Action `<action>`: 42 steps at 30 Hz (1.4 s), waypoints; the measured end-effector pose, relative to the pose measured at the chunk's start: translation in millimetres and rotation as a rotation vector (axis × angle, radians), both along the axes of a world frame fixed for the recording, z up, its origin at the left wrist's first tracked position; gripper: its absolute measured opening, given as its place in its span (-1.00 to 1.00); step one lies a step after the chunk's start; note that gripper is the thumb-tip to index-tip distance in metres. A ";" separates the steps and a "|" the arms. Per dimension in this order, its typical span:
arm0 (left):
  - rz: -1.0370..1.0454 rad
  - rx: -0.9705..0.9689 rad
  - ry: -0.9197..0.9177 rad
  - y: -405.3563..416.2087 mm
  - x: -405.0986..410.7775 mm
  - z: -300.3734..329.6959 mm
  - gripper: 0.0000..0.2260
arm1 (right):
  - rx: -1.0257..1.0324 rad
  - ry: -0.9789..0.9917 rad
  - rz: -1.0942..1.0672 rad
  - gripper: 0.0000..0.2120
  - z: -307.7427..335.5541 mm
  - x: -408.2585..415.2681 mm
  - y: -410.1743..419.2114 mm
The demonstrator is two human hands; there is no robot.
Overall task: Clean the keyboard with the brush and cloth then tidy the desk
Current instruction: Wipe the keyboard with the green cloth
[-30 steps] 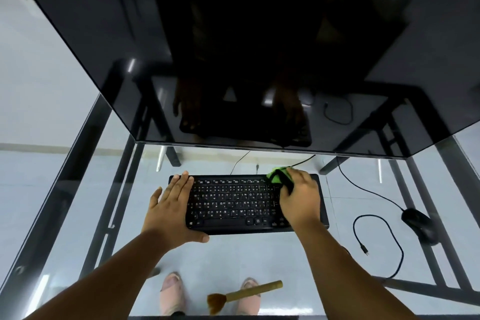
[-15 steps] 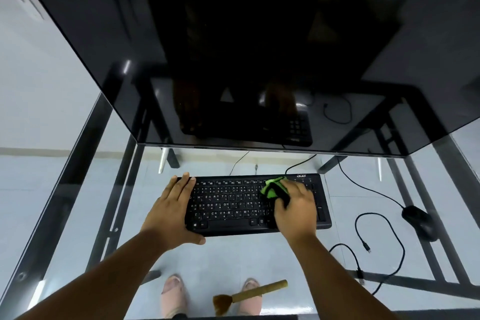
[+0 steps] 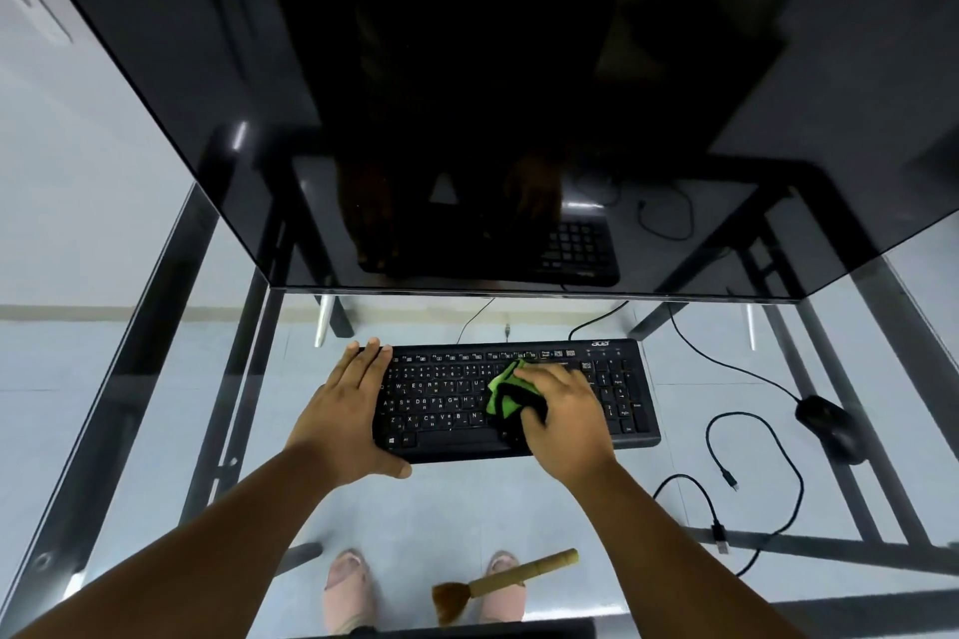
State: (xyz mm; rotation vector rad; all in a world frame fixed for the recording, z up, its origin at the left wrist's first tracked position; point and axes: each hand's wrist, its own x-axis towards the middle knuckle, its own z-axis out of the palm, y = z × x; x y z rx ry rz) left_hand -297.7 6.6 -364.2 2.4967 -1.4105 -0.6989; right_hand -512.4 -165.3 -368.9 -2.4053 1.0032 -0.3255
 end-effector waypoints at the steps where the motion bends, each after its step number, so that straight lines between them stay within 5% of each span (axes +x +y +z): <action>1: -0.001 0.000 0.000 0.0 -0.1 -0.5 0.27 | -0.002 -0.003 0.006 -0.57 0.8 -2.4 -2.6; 15: 0.041 -0.004 -0.096 10.5 -11.5 -5.9 0.18 | 0.064 0.049 0.099 -0.48 3.3 -25.7 -2.1; 19: 0.069 -0.038 -0.099 13.0 -16.7 -7.7 0.10 | 0.219 0.068 0.105 -0.23 10.3 -38.9 -3.8; 22: 0.124 -0.133 -0.126 14.4 -21.5 -8.5 -0.14 | 0.263 0.040 -0.048 -0.06 8.0 -57.5 -6.9; 27: 0.228 -0.305 -0.071 4.7 -40.6 -5.1 -0.64 | 0.170 0.125 -0.021 -0.46 1.8 -72.5 -10.9; 30: 0.227 -0.350 0.020 -3.0 -55.2 -1.7 -0.79 | 0.159 0.018 -0.062 -0.76 2.1 -68.9 -9.0; 33: 0.273 -0.369 0.178 -9.4 -65.8 -0.4 -0.80 | 0.569 -0.153 -0.232 -0.92 16.3 -64.9 -8.5; 38: 0.485 -0.358 0.736 -23.0 -81.3 16.0 -0.74 | 1.225 -0.532 -0.298 -0.80 27.9 -64.3 -11.3; 42: 0.443 -0.288 1.095 -34.6 -93.9 32.7 -0.65 | 1.455 -0.642 -0.347 -0.56 32.3 -60.7 -8.4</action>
